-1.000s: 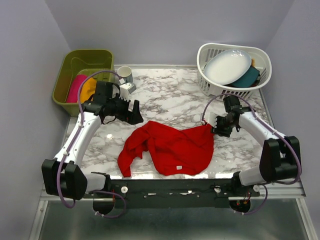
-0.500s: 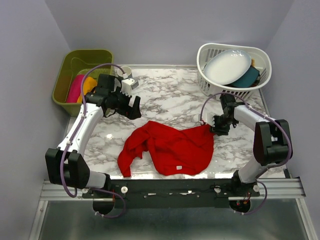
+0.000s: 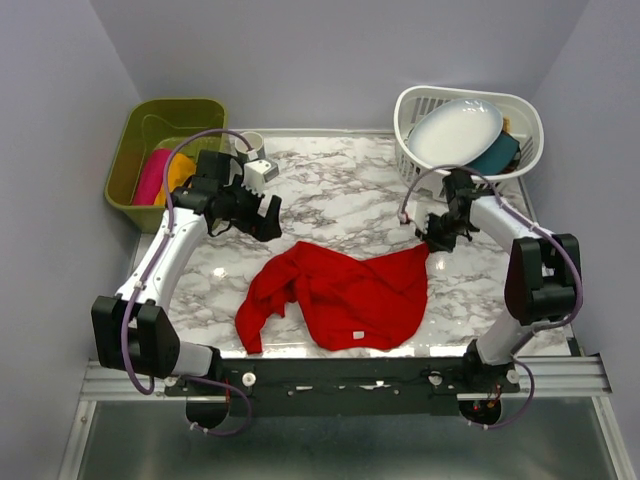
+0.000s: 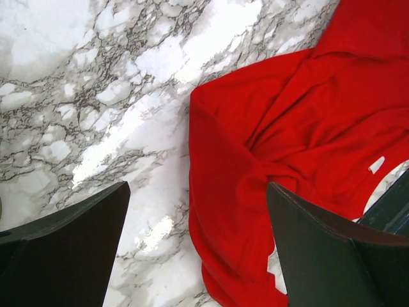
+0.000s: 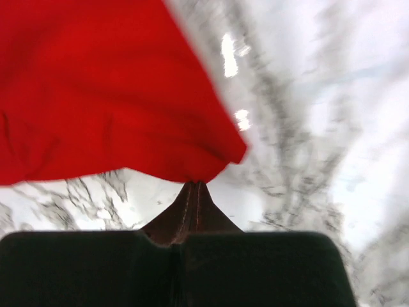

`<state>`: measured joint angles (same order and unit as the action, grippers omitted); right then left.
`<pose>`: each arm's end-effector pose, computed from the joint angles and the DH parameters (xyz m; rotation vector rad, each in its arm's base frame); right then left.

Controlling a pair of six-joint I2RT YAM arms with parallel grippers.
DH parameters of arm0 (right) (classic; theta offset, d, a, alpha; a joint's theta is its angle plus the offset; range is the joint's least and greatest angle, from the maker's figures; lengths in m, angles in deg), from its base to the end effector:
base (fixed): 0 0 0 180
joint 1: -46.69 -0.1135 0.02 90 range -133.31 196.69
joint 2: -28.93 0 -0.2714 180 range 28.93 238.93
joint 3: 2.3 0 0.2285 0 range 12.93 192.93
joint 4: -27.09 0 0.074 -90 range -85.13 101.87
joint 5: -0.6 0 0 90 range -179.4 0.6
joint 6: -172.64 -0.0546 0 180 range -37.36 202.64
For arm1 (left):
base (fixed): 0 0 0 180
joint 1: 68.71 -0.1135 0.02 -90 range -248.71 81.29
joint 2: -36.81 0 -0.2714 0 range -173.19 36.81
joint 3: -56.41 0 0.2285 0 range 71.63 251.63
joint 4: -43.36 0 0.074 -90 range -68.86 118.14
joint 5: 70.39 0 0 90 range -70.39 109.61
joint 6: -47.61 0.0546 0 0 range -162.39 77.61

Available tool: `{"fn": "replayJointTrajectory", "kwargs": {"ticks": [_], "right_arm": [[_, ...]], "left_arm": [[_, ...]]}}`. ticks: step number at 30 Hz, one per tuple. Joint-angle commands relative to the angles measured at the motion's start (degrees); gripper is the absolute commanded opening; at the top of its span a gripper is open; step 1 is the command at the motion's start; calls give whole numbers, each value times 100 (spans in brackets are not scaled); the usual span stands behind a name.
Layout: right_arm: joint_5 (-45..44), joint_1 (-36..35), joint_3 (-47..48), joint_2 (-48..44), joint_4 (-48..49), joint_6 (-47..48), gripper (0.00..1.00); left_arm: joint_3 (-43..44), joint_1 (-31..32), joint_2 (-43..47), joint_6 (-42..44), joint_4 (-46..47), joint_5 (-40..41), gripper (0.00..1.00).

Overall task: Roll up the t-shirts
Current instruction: Flatten out the T-shirt at the center of the board.

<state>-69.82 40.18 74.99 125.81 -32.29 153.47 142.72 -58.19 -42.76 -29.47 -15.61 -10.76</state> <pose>0.2878 0.0513 0.1832 -1.7774 2.1466 0.2638 0.2624 -0.0768 0.3115 0.7066 2.3076 -0.6348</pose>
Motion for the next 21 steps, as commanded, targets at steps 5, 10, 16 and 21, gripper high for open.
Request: {"fn": "replayJointTrajectory", "kwargs": {"ticks": [5, 10, 16, 21], "right_arm": [[2295, 387, 2336, -1232, -963, -3354, 1], [2841, 387, 2214, -1777, -779, -5074, 1], [2570, 422, 2064, -2217, -110, -5992, 1], [2393, 624, 2283, -2139, -137, -6037, 1]], "left_arm": [[-517, 494, 495, 1176, 165, 357, 99], [-736, 1249, 662, 2089, -238, 391, 99], [-1308, 1663, 812, 2785, -407, 575, 97], [-1580, 1681, 715, 2776, -108, 1006, 95]]}}
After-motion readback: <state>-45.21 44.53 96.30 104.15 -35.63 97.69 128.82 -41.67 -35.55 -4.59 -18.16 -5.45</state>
